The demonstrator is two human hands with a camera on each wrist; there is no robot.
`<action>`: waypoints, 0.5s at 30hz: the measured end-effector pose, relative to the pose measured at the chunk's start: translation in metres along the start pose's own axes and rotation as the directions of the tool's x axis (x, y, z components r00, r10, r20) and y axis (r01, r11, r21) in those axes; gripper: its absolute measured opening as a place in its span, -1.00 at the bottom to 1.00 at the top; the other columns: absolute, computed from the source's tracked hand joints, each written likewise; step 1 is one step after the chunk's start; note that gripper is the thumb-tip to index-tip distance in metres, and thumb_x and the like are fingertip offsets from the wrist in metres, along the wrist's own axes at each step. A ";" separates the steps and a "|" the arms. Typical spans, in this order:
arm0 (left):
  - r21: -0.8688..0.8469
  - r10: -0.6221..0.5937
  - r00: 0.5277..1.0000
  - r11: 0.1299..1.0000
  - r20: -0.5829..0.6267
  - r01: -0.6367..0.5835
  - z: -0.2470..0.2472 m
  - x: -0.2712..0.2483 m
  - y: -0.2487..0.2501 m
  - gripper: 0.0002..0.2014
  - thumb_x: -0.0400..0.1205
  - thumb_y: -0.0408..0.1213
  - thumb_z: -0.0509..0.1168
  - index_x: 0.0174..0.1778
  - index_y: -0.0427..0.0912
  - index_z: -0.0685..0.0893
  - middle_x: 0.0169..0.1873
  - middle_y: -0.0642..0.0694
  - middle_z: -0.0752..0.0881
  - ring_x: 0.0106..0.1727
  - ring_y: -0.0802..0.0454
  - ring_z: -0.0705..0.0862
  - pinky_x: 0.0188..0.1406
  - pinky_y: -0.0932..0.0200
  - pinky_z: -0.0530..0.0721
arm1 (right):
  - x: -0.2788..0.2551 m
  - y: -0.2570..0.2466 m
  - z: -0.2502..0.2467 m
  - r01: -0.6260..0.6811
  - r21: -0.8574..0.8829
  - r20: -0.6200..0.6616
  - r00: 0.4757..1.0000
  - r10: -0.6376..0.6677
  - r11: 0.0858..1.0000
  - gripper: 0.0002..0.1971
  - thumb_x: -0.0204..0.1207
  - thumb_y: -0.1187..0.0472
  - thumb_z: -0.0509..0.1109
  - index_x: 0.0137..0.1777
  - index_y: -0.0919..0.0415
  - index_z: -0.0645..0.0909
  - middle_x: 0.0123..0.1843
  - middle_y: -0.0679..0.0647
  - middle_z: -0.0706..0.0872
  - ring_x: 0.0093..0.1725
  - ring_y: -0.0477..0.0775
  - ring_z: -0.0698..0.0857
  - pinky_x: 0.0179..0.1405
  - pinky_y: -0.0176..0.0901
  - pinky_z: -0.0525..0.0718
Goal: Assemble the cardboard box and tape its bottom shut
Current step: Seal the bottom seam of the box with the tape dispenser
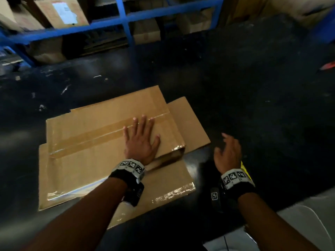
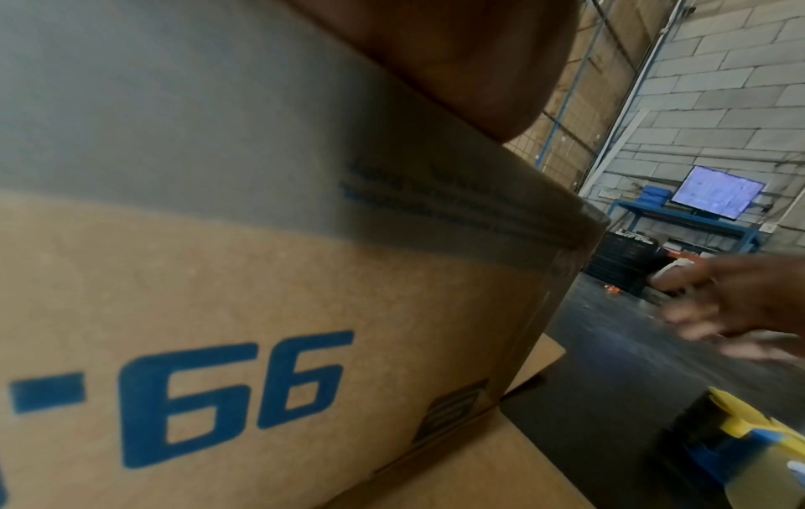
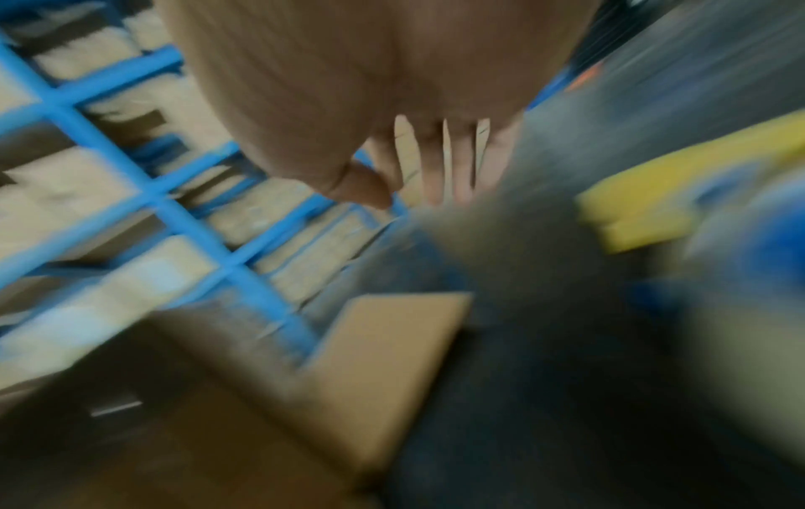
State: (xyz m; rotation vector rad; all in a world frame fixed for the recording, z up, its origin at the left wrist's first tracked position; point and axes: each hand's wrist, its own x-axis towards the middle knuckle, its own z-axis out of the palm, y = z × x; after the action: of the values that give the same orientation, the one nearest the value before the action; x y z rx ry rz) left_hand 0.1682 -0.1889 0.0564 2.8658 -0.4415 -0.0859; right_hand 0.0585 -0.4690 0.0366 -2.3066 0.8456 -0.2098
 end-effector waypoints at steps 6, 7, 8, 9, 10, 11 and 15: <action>0.006 0.011 1.000 1.000 -0.024 -0.011 -0.001 -0.002 0.003 -0.29 0.72 0.28 -0.16 0.80 0.10 0.14 0.82 -0.07 0.14 0.83 -0.23 0.05 0.73 -0.48 0.00 | -0.029 0.097 -0.029 -0.411 -0.227 -0.125 0.911 0.393 0.883 -0.15 0.32 0.19 0.59 0.62 0.20 0.35 0.54 0.33 0.43 0.56 0.44 0.38 0.45 0.40 0.40; 0.007 0.013 0.999 1.000 -0.032 -0.013 -0.001 -0.002 0.003 -0.29 0.72 0.28 -0.17 0.80 0.09 0.15 0.82 -0.07 0.14 0.83 -0.23 0.06 0.73 -0.48 0.00 | -0.032 0.110 -0.029 -0.432 -0.292 -0.042 0.897 0.440 0.853 -0.15 0.33 0.14 0.60 0.63 0.22 0.35 0.55 0.34 0.43 0.56 0.43 0.38 0.46 0.37 0.42; 0.007 0.014 0.999 1.000 -0.036 -0.014 -0.001 -0.002 0.004 -0.29 0.72 0.28 -0.17 0.80 0.08 0.15 0.82 -0.08 0.15 0.83 -0.24 0.06 0.73 -0.47 -0.01 | -0.033 0.122 -0.028 -0.419 -0.361 0.044 0.885 0.463 0.833 -0.21 0.35 0.09 0.60 0.58 0.24 0.42 0.52 0.36 0.45 0.53 0.44 0.42 0.45 0.33 0.47; 0.008 0.016 0.999 1.000 -0.038 -0.015 0.000 -0.003 0.004 -0.28 0.72 0.29 -0.17 0.80 0.08 0.15 0.82 -0.08 0.14 0.83 -0.24 0.05 0.73 -0.47 -0.01 | -0.034 0.132 -0.026 -0.376 -0.416 0.113 0.882 0.458 0.828 -0.33 0.39 0.05 0.57 0.48 0.28 0.52 0.46 0.38 0.51 0.48 0.46 0.48 0.42 0.26 0.52; 0.012 0.017 0.999 1.000 -0.036 -0.016 0.000 -0.002 0.004 -0.29 0.73 0.29 -0.18 0.81 0.08 0.14 0.82 -0.07 0.14 0.83 -0.24 0.04 0.73 -0.47 -0.02 | -0.034 0.139 -0.025 -0.329 -0.454 0.152 0.887 0.436 0.828 -0.46 0.44 0.04 0.53 0.36 0.31 0.60 0.39 0.40 0.56 0.41 0.47 0.53 0.39 0.21 0.56; 0.016 0.018 0.999 1.000 -0.035 -0.017 0.001 -0.002 0.004 -0.29 0.73 0.29 -0.17 0.80 0.09 0.14 0.82 -0.07 0.14 0.83 -0.23 0.04 0.74 -0.47 -0.03 | -0.033 0.144 -0.024 -0.296 -0.465 0.161 0.898 0.409 0.835 -0.56 0.47 0.07 0.49 0.25 0.33 0.65 0.32 0.40 0.60 0.35 0.46 0.57 0.35 0.18 0.59; 0.016 0.019 0.999 1.000 -0.045 -0.018 0.001 -0.009 0.007 -0.30 0.74 0.27 -0.13 0.80 0.06 0.18 0.81 -0.07 0.17 0.82 -0.23 0.06 0.73 -0.47 -0.02 | -0.029 0.142 -0.026 -0.349 -0.214 0.130 0.916 0.381 0.912 -0.72 0.52 0.25 0.47 0.16 0.38 0.58 0.16 0.45 0.69 0.18 0.50 0.69 0.06 0.13 0.63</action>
State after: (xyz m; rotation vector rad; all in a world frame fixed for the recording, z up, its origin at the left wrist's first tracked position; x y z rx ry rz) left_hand 0.1574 -0.1929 0.0572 2.8721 -0.4621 -0.0142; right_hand -0.0467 -0.5460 -0.0319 -2.2410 1.2309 0.2382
